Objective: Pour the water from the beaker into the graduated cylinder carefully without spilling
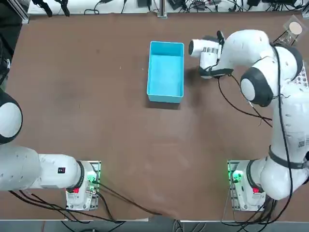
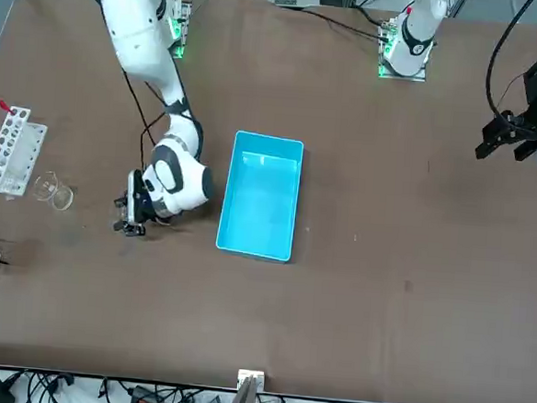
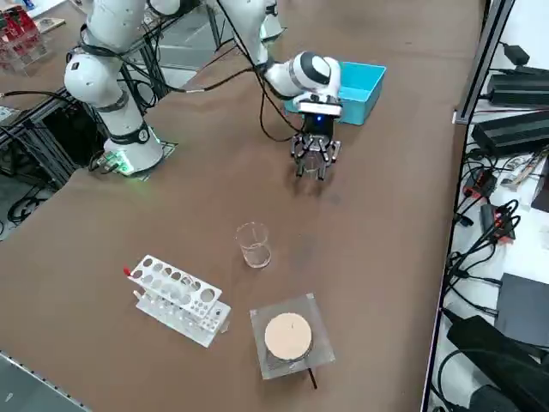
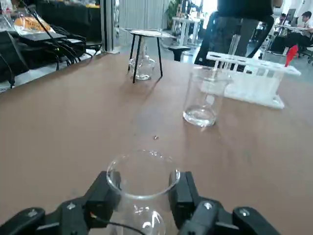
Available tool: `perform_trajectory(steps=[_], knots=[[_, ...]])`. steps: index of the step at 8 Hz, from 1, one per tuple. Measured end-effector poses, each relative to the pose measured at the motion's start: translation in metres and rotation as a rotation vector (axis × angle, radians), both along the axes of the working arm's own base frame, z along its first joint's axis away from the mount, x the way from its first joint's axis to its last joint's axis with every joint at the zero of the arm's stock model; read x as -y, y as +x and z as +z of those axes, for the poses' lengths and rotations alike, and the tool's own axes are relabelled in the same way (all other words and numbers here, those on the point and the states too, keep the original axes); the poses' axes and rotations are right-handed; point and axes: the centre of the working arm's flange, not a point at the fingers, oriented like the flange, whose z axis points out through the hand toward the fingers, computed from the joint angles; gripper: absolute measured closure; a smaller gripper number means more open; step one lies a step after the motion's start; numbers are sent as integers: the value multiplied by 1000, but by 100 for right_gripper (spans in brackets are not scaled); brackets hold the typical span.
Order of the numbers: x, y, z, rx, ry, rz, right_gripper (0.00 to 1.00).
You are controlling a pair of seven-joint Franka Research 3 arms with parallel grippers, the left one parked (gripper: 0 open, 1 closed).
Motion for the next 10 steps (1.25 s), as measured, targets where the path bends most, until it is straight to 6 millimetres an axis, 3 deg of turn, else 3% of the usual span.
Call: perform_trajectory(steps=[4, 5, 6, 8, 10], knots=[[-2, -10, -37, 50, -11, 15, 36], [-4, -11, -38, 52, -10, 17, 19], [-5, -10, -37, 55, -8, 19, 2], [-9, -5, -30, 70, 4, 18, 0], [-31, 0, -6, 81, 68, 6, 0]])
